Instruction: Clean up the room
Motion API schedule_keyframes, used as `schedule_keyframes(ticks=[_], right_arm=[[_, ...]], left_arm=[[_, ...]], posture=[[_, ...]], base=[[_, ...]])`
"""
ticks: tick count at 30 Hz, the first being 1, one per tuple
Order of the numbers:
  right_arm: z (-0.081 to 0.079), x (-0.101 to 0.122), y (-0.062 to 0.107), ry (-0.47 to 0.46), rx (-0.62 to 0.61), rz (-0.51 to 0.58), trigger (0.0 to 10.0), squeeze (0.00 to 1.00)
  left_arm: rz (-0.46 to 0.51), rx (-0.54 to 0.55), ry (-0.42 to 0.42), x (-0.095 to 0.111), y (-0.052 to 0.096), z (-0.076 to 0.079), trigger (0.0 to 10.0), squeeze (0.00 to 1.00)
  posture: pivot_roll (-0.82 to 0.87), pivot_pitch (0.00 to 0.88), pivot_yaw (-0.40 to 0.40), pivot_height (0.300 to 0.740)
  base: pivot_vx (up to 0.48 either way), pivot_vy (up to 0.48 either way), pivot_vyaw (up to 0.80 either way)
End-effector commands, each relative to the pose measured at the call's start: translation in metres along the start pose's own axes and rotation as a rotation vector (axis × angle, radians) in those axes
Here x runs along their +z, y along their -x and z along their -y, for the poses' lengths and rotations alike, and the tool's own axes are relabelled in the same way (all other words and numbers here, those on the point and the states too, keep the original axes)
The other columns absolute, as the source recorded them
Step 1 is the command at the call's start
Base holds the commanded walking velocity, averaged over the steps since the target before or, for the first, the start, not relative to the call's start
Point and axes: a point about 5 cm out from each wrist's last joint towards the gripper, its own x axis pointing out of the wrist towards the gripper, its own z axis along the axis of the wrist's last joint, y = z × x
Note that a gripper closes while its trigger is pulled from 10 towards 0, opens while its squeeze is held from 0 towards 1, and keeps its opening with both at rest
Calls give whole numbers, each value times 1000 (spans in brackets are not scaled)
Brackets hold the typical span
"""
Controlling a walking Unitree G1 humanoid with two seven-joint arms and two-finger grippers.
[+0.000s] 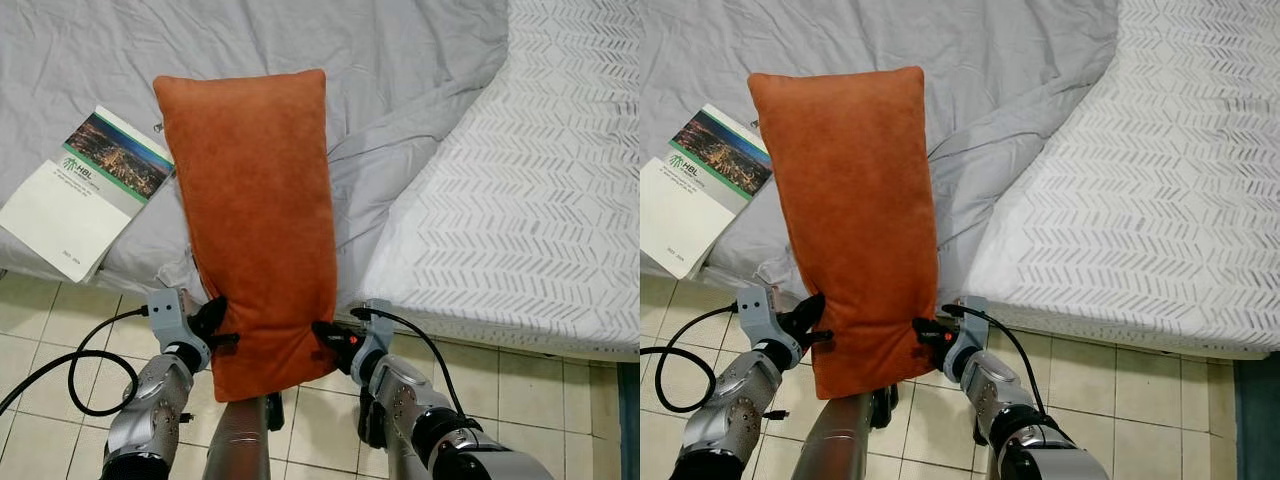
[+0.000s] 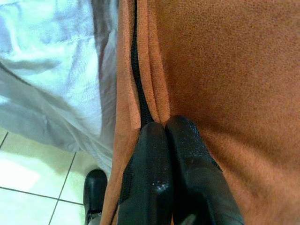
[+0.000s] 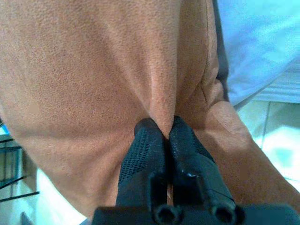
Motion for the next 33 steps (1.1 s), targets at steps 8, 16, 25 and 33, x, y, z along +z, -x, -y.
schedule_keyframes(ticks=[8,16,25,33], right_arm=[[56,37,35,78,-360,201,0,0],[55,82,68,178,-473,446,0,0],[65,102,101,242,-637,555,0,0],[64,101,106,195,-677,551,0,0]], left_arm=[[93,-112,-196,36,-8,25,0,0],[221,-186,-373,73,-18,54,0,0],[208,-251,-417,71,-31,68,0,0],[162,-213,-405,62,-48,74,10000,0]], posture=[[57,341,-87,740],[18,141,-46,740],[-13,1,-10,740],[-55,0,25,740]], base=[[0,0,0],[0,0,0],[0,0,0],[0,0,0]])
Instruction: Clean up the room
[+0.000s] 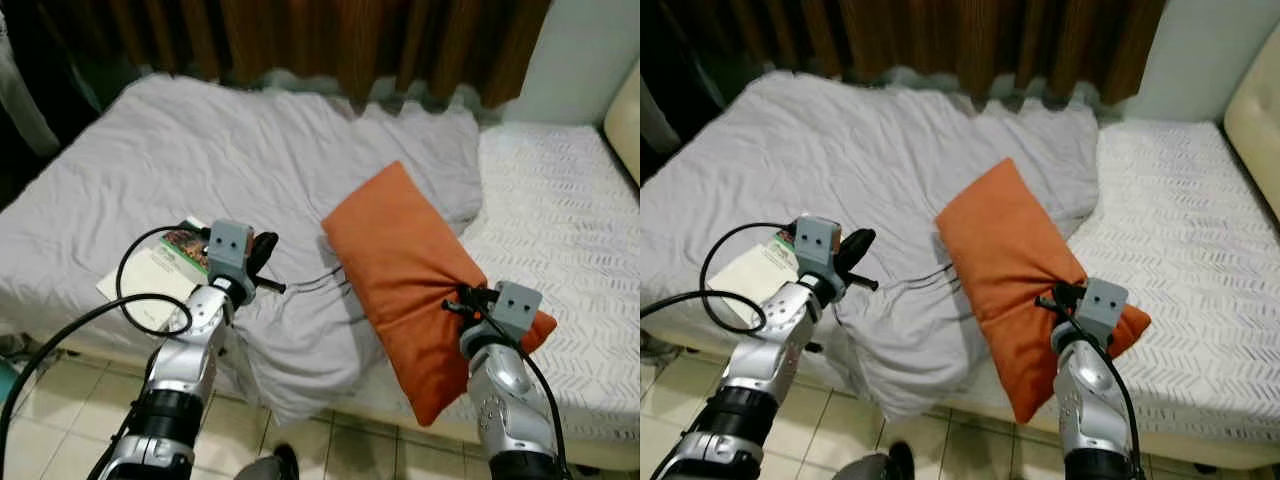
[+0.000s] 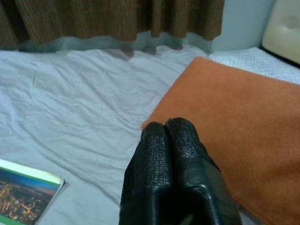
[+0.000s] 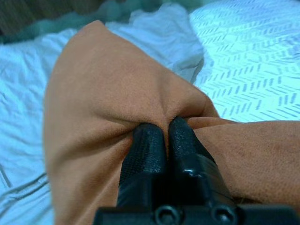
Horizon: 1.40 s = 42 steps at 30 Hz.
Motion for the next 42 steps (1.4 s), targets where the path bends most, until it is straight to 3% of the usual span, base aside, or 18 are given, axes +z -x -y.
schedule_keyframes(ticks=[1,8,11,14,17,20,25,33,42], right_arm=[[-3,20,-1,-17,7,92,0,0],[-9,28,-2,40,21,120,0,0],[-1,37,0,155,-24,173,0,0],[3,38,1,195,-32,185,0,0],[7,39,5,325,-12,232,0,0],[18,32,14,394,-42,227,0,0],[31,31,21,506,-92,236,0,0],[35,29,17,513,-112,214,0,0],[29,15,15,486,-86,150,0,0]], left_arm=[[-30,7,-11,-3,-5,2,10000,0],[-38,33,-15,-10,-4,7,10000,0],[-9,58,-5,-19,8,15,10000,0],[-21,74,0,-27,12,16,10000,0],[-44,41,-38,-44,24,24,10000,0],[-57,37,-16,-58,37,22,10000,0],[-74,39,12,-71,45,20,10000,0],[-67,25,44,-74,41,25,10000,0],[-77,61,37,-77,42,17,10000,0]], posture=[[-56,0,25,740],[-51,0,26,740],[-38,9,15,740],[-34,13,10,740],[-26,20,4,740],[-25,36,-7,740],[-34,42,-27,740],[-43,37,-27,740],[-39,51,-21,740]], base=[[0,0,0],[0,0,0],[0,0,0],[0,-295,0],[0,-444,0],[0,-441,0],[0,-439,-489],[0,-437,-800],[202,-406,-800]])
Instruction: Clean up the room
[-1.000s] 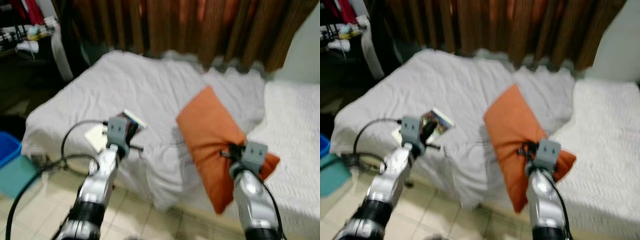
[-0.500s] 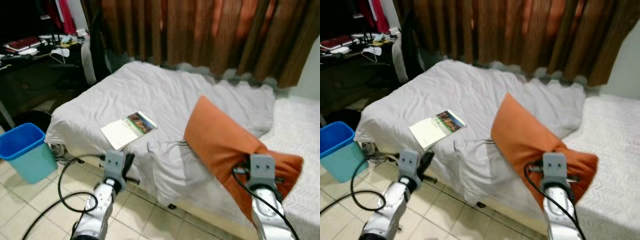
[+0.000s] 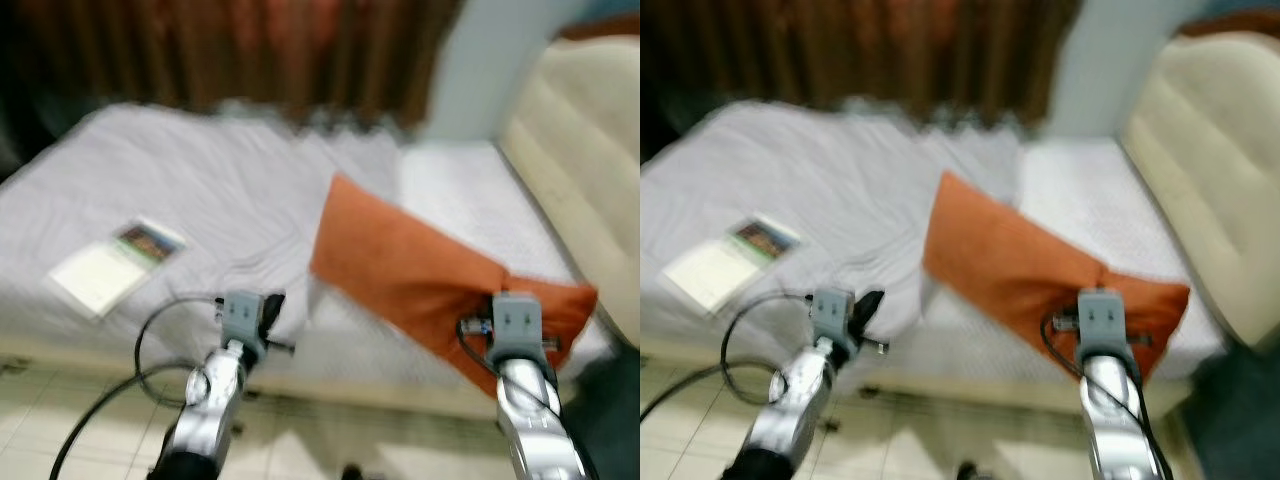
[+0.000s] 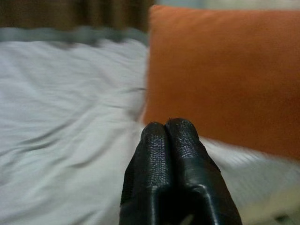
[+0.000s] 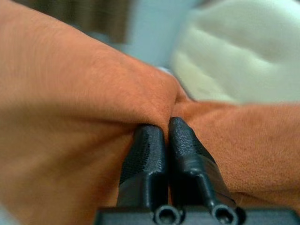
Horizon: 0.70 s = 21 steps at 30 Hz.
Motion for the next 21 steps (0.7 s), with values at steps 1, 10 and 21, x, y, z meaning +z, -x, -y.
schedule_keyframes(ticks=[1,10,21], right_arm=[[9,4,-2,-25,-45,19,0,0],[-4,0,-6,-44,40,-12,0,0],[-20,1,-8,-94,140,-29,0,0]], left_arm=[[6,2,-12,2,-2,0,10000,0],[17,61,-6,5,-3,-11,10000,0],[60,87,-61,16,-6,-1,10000,0]], posture=[[-39,51,-21,740],[-31,54,-28,740],[-18,57,-32,740]], base=[[300,-371,-800],[335,-339,0],[78,0,183]])
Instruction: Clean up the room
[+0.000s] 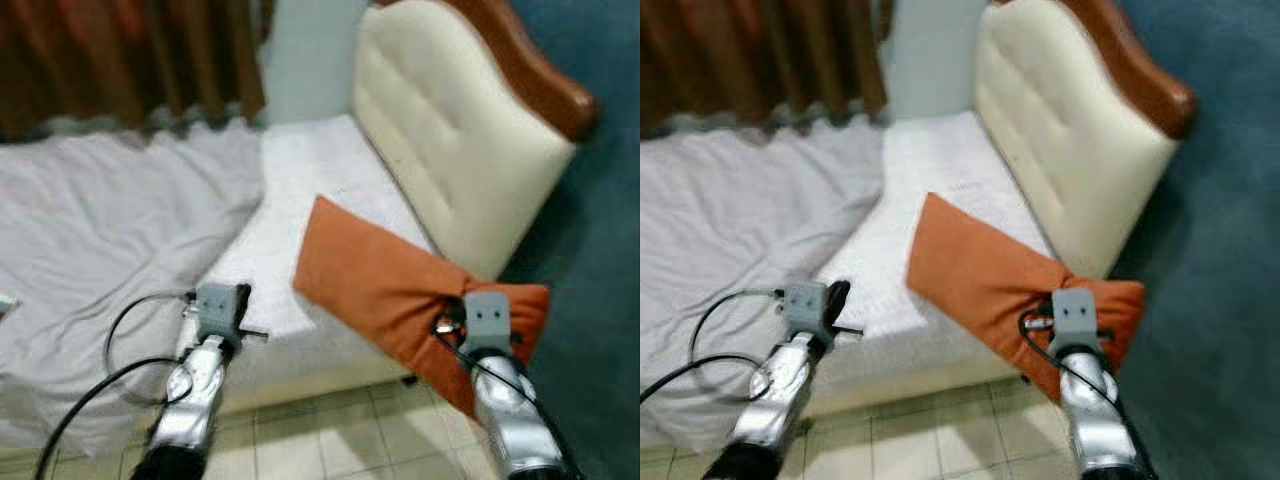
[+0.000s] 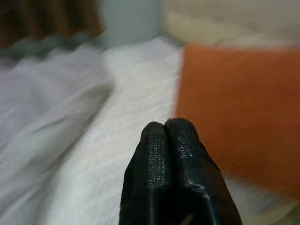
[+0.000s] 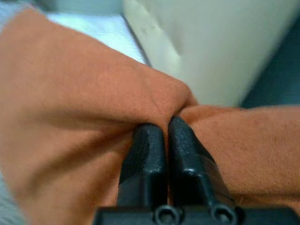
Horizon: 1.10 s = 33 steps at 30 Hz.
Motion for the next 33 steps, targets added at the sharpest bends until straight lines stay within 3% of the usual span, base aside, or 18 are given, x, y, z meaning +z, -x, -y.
schedule_keyframes(ticks=[1,29,33], right_arm=[[0,16,-5,-11,-7,63,0,0],[-3,14,-9,-44,2,54,0,0],[-3,12,-10,-53,0,47,0,0]], left_arm=[[-5,-22,-2,-1,3,1,10000,0],[-45,-50,28,-7,6,1,10000,0],[-42,-56,28,-6,5,2,10000,0]], posture=[[-17,57,-32,740],[-14,59,-31,740],[-17,58,-29,740]], base=[[0,0,400],[480,0,0],[480,0,-800]])
